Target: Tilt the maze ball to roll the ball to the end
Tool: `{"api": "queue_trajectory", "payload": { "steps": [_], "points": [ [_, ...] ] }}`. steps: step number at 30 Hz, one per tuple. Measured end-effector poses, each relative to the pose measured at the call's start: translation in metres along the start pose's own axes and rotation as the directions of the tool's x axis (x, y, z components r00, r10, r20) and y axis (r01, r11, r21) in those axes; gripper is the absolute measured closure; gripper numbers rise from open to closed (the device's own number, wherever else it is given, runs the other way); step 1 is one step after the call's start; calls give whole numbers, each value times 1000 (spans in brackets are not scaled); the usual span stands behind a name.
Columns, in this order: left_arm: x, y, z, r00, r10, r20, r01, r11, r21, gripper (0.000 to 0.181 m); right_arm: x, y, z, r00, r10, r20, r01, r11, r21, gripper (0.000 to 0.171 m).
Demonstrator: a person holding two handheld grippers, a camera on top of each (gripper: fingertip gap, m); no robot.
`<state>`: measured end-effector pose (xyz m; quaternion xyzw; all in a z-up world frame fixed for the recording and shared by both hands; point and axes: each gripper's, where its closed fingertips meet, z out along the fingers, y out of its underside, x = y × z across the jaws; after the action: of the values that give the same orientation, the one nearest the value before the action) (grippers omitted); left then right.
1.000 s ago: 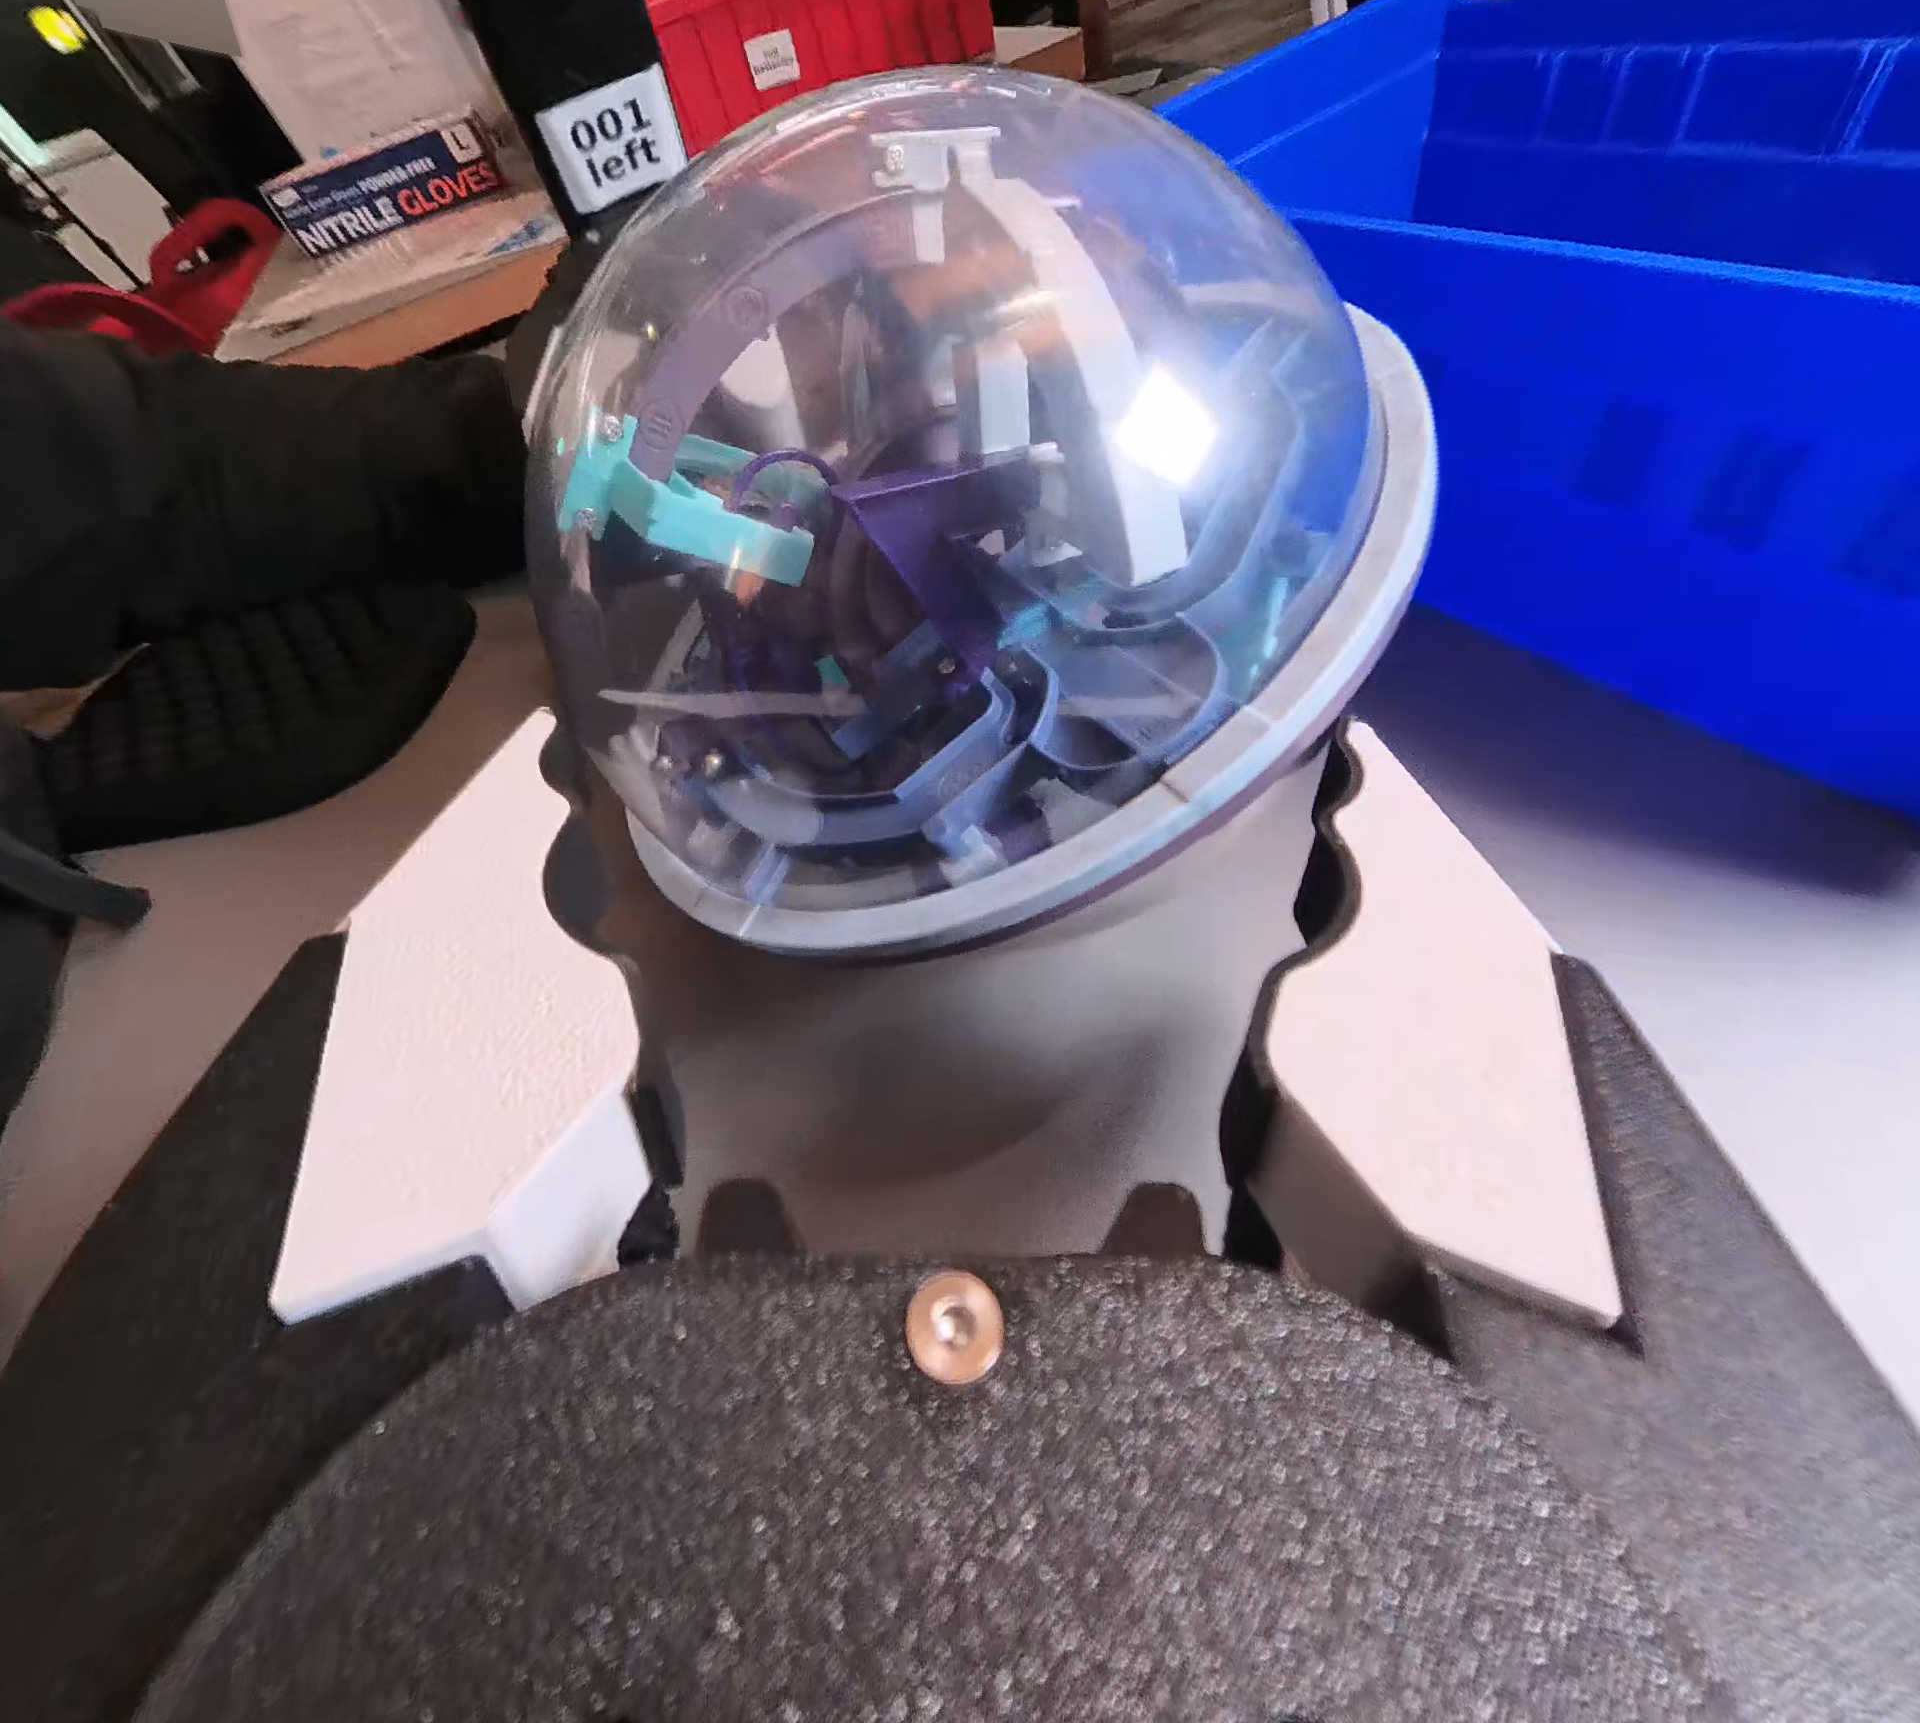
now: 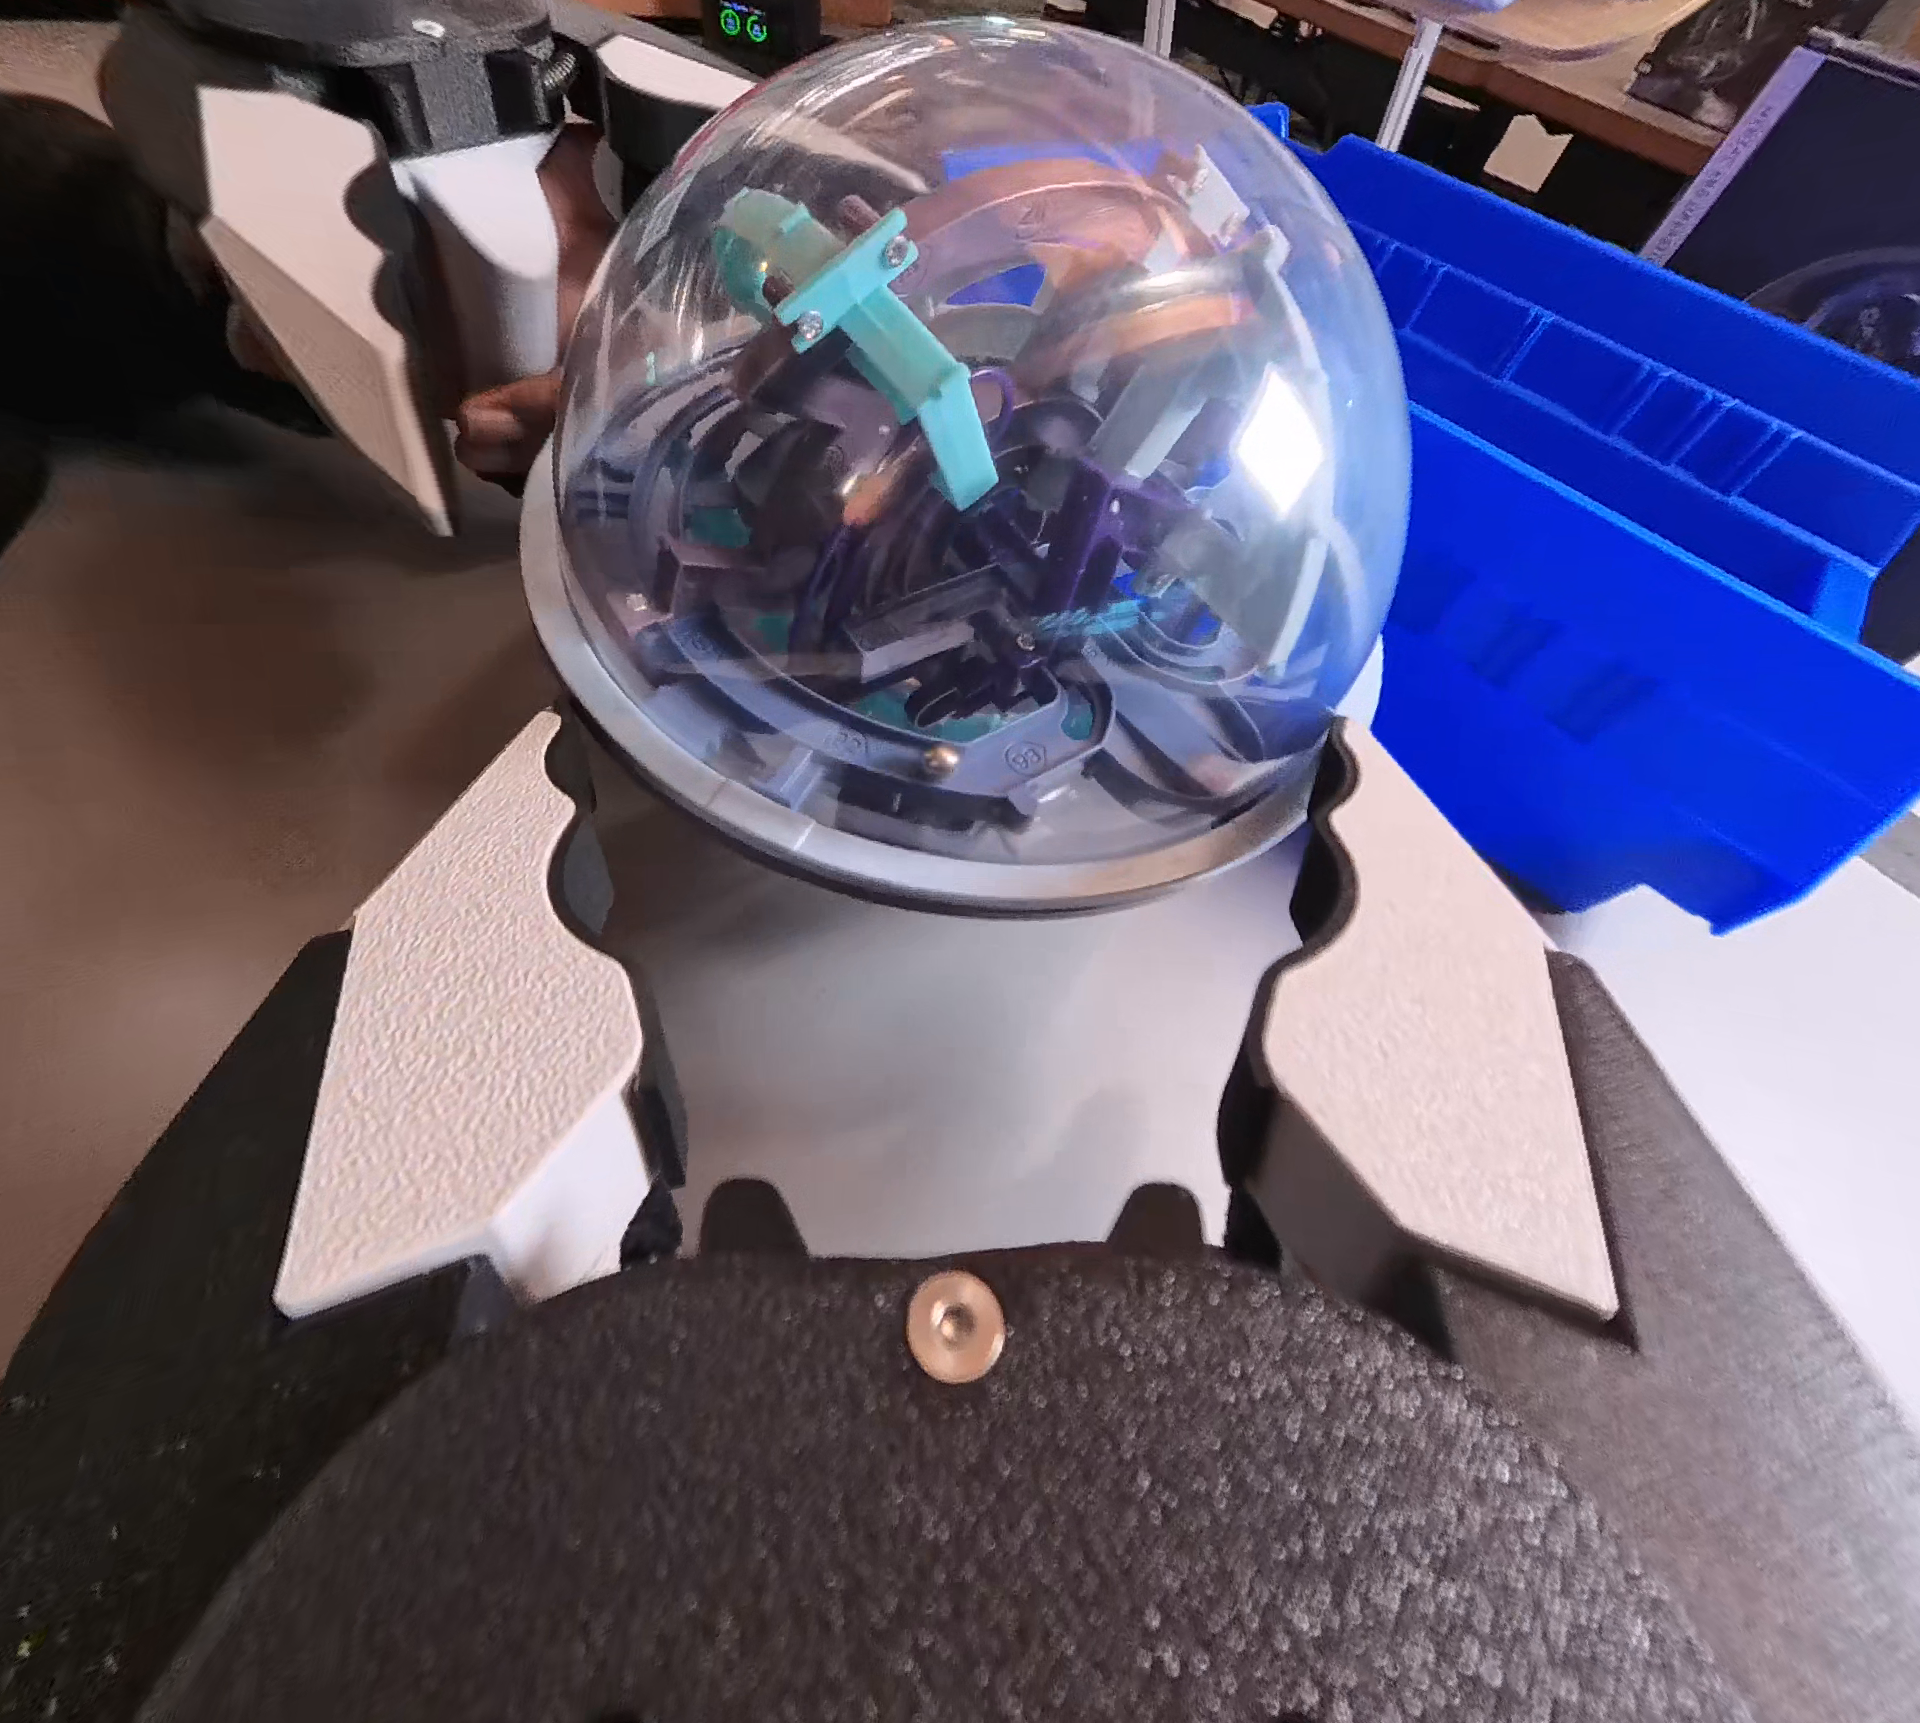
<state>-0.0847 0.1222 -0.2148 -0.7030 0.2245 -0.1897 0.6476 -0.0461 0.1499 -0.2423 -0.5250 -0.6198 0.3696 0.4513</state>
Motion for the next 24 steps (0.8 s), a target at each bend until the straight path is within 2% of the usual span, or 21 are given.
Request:
{"api": "queue_trajectory", "payload": {
  "steps": [4,8,12,18,24],
  "points": [
    [-11,-4,-5,999,-39,-15,39,999,34,46,-10,3,1,1000,-21,14,22,1000,-19,43],
    [-14,-4,-14,998,-16,-66,18,999,31,46,-22,4,2,996,-64,56,66,997,-37,43],
    [-18,0,-23,985,-29,-168,31,999,12,47,-27,-4,-8,988,-97,118,98,995,-2,57],
    [-27,11,-28,960,-74,-269,64,997,-45,48,-6,-3,-3,992,-78,94,75,997,27,37],
    [-11,31,-22,946,-87,-312,35,985,-166,51,-14,3,17,991,-52,126,51,999,16,36]
  ]
}}
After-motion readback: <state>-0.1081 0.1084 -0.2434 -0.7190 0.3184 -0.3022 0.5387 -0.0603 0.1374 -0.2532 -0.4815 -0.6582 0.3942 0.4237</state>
